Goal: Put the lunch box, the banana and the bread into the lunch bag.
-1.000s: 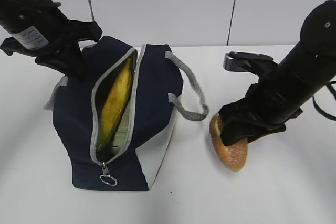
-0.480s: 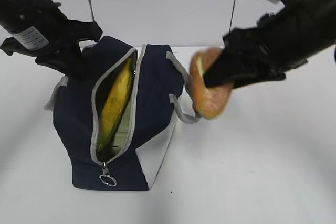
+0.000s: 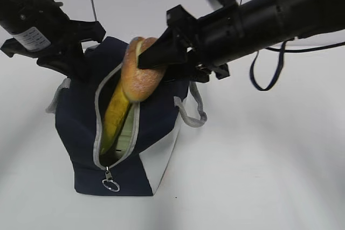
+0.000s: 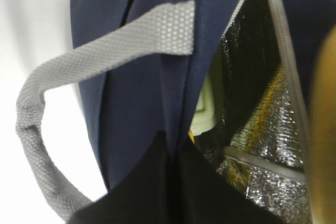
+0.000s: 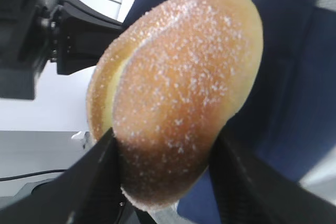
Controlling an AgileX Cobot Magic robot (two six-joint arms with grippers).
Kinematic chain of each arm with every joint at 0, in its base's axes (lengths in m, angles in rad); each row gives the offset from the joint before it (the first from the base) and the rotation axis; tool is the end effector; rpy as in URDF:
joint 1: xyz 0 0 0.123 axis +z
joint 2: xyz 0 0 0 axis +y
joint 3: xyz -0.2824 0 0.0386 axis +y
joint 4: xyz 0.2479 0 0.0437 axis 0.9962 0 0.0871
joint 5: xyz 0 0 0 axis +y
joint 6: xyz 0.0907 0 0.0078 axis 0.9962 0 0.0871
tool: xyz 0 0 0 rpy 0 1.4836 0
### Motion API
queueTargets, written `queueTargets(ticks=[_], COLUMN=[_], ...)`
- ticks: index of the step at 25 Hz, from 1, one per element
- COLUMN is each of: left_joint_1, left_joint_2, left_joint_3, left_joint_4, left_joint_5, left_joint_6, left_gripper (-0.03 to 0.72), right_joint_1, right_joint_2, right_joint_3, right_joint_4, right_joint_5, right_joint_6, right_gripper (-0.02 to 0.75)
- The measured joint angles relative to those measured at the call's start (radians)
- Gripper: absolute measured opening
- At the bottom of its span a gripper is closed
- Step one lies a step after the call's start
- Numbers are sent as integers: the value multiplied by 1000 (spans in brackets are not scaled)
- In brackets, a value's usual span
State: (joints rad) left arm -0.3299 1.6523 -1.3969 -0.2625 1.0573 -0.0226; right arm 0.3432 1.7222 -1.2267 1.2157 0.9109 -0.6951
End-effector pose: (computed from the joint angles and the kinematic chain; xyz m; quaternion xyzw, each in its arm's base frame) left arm 0.3183 -0.1308 0.2980 0.1062 0.9718 -0.1513 0.1460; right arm 0.3170 0.1850 0.2718 -0.1516 0.8513 0.4659 0.1874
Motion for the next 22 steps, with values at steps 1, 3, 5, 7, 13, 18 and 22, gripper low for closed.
queueTargets(ticks=[1,3,5,7,13,18,22], left_joint_1=[0,0,0,0,0,0,0], left_joint_2=[0,0,0,0,0,0,0], left_joint_3=[0,0,0,0,0,0,0], left_joint_4=[0,0,0,0,0,0,0], left_joint_5=[-2,-2,-3,-3,-3,-2,-2], left_joint_6=[0,0,0,0,0,0,0], left_gripper=[-3,-3,-3,-3,-3,-3,-3], right_joint_1=[15,39,47,48,48,28,-21], right_joint_2=[23,73,113,149,214,214,214], right_joint_3=[-17,-62,-101,-126,-154,-199,-272], right_joint_4=[6,15,20,22,5,-31,-102], right_joint_5=[-1,-1,-1,-2,29,95,195], right_joint_6=[-2,-4,-4,2,14,14,43], right_gripper=[368,368,370,397,630,646,641])
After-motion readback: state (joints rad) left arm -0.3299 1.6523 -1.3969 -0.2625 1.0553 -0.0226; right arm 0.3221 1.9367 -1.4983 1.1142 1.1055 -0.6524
